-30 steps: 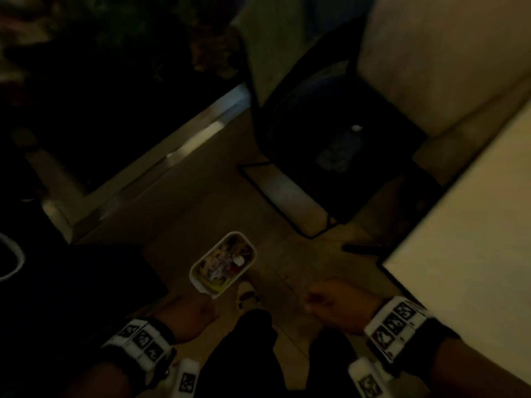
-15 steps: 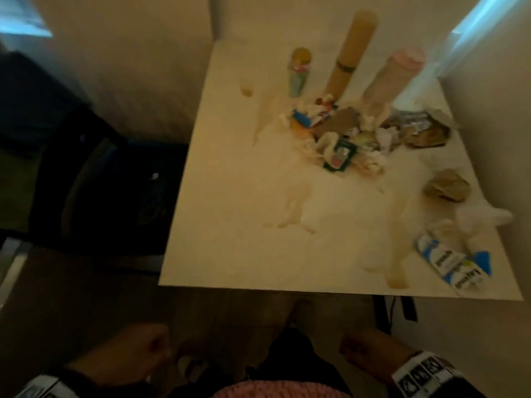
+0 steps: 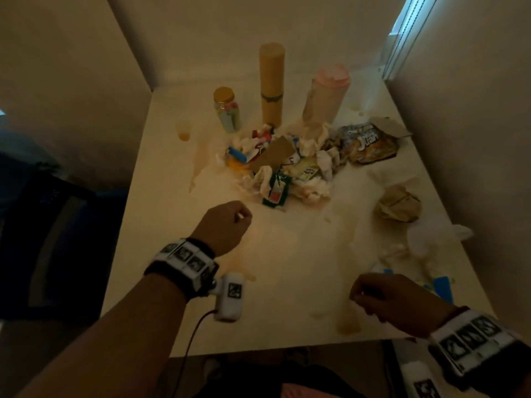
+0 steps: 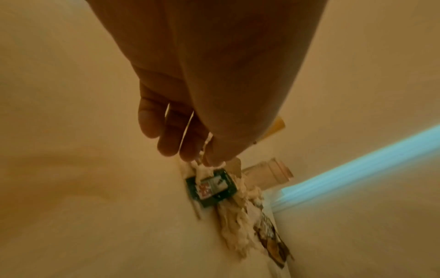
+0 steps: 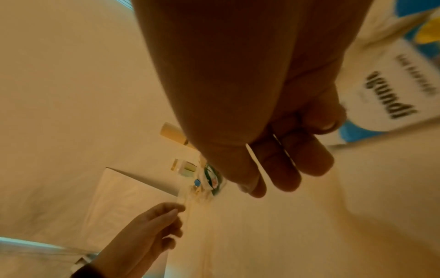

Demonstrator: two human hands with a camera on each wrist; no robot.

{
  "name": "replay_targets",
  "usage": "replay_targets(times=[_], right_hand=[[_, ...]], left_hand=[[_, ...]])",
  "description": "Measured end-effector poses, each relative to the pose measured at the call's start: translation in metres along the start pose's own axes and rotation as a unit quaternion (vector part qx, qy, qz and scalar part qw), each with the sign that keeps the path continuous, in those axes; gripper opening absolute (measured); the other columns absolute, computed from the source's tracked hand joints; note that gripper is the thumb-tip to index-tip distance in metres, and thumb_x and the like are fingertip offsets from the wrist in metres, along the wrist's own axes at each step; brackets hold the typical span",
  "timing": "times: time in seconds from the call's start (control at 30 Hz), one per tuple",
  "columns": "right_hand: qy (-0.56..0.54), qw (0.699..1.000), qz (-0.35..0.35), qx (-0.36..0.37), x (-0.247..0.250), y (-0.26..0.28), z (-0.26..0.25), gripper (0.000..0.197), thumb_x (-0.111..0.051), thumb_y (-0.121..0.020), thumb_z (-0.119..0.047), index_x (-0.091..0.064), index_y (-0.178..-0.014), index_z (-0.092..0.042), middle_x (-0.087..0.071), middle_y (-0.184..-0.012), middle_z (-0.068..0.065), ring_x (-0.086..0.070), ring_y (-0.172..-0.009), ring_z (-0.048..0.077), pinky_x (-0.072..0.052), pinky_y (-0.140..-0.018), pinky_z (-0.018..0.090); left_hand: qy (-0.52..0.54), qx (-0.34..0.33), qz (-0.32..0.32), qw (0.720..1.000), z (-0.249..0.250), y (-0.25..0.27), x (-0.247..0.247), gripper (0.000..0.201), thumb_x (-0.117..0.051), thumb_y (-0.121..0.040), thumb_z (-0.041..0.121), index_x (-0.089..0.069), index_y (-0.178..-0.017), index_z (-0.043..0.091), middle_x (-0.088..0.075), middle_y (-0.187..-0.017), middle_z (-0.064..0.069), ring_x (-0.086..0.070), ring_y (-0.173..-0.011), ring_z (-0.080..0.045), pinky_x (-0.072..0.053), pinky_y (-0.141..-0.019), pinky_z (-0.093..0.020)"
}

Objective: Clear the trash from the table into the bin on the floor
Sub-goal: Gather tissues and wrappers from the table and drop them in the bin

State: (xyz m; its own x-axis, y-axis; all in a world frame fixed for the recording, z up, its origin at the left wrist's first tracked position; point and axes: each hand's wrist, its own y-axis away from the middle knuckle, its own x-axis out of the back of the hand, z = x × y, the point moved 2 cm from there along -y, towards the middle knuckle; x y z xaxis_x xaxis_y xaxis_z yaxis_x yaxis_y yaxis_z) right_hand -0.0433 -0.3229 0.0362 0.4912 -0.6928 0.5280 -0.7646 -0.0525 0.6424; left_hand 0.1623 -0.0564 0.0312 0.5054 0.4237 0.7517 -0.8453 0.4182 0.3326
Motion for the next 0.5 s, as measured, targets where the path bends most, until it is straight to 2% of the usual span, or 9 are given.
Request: replay_targets(times=[0.07,0.13,0.23,0.3,0.37,0.43,0.5], right_hand=[[0.006,1.0,0.02,0.017,0.016,-0.011,-0.003,0.009,-0.057,-0.092,-0.034,-0.063,-0.088,-0.04,-0.065,-0.08,-0.006,-0.06,-0.068,0.005,-0.054,-0.067,0.028],[0.025,0.998,0.053,0.031,0.027,-0.022,-0.007,0.007,-0.057,-0.091,-0.036,-0.062,-0.089,-0.041,-0.065,-0.083,-0.009,-0.061,-0.073,0.005,-0.055,-0.072,0.031],[0.039,0.991,0.117,0.049,0.042,-0.04,-0.02,0.005,-0.06,-0.089,-0.033,-0.062,-0.091,-0.037,-0.062,-0.082,-0.012,-0.059,-0.073,0.003,-0.052,-0.069,0.025],[0.06,0.984,0.158,0.063,0.051,-0.057,-0.027,0.006,-0.062,-0.088,-0.03,-0.061,-0.091,-0.035,-0.056,-0.081,-0.015,-0.054,-0.071,0.002,-0.045,-0.066,0.018],[0.077,0.974,0.202,0.065,0.061,-0.076,-0.029,0.01,-0.063,-0.087,-0.029,-0.058,-0.092,-0.036,-0.051,-0.081,-0.017,-0.05,-0.069,0.001,-0.04,-0.065,0.017],[0.082,0.965,0.243,0.05,0.072,-0.097,-0.032,0.012,-0.063,-0.086,-0.03,-0.058,-0.096,-0.034,-0.05,-0.085,-0.014,-0.05,-0.071,0.003,-0.045,-0.069,0.025],[0.079,0.959,0.269,0.039,0.08,-0.117,-0.038,0.018,-0.064,-0.085,-0.031,-0.058,-0.102,-0.031,-0.052,-0.092,-0.008,-0.053,-0.077,0.01,-0.048,-0.074,0.028]], left_hand=[[-0.022,-0.014,0.008,1.0,0.021,-0.03,-0.007,0.012,-0.054,-0.095,0.029,-0.059,-0.105,0.024,-0.061,-0.094,-0.003,-0.056,-0.081,-0.022,-0.04,-0.07,-0.03],[-0.059,-0.021,0.011,0.998,0.033,-0.06,-0.017,0.024,-0.052,-0.096,0.031,-0.055,-0.119,0.024,-0.055,-0.114,-0.007,-0.054,-0.093,-0.027,-0.044,-0.078,-0.035],[-0.119,-0.025,0.013,0.992,0.034,-0.107,-0.031,0.052,-0.055,-0.09,0.042,-0.041,-0.139,0.027,-0.037,-0.144,-0.008,-0.045,-0.123,-0.033,-0.046,-0.096,-0.042],[-0.145,-0.05,0.024,0.988,0.03,-0.131,-0.036,0.068,-0.053,-0.079,0.046,-0.034,-0.143,0.032,-0.028,-0.152,-0.008,-0.037,-0.134,-0.034,-0.045,-0.101,-0.048],[-0.176,-0.073,0.02,0.981,0.025,-0.15,-0.04,0.066,-0.049,-0.071,0.043,-0.043,-0.135,0.03,-0.036,-0.146,-0.011,-0.041,-0.131,-0.037,-0.047,-0.099,-0.051],[-0.19,-0.082,0.015,0.978,0.026,-0.156,-0.038,0.046,-0.054,-0.073,0.036,-0.057,-0.117,0.024,-0.049,-0.133,-0.013,-0.05,-0.119,-0.038,-0.053,-0.088,-0.049],[-0.172,-0.097,0.02,0.98,0.029,-0.153,-0.031,0.025,-0.064,-0.076,0.028,-0.06,-0.101,0.026,-0.055,-0.12,-0.01,-0.056,-0.105,-0.033,-0.055,-0.079,-0.046]])
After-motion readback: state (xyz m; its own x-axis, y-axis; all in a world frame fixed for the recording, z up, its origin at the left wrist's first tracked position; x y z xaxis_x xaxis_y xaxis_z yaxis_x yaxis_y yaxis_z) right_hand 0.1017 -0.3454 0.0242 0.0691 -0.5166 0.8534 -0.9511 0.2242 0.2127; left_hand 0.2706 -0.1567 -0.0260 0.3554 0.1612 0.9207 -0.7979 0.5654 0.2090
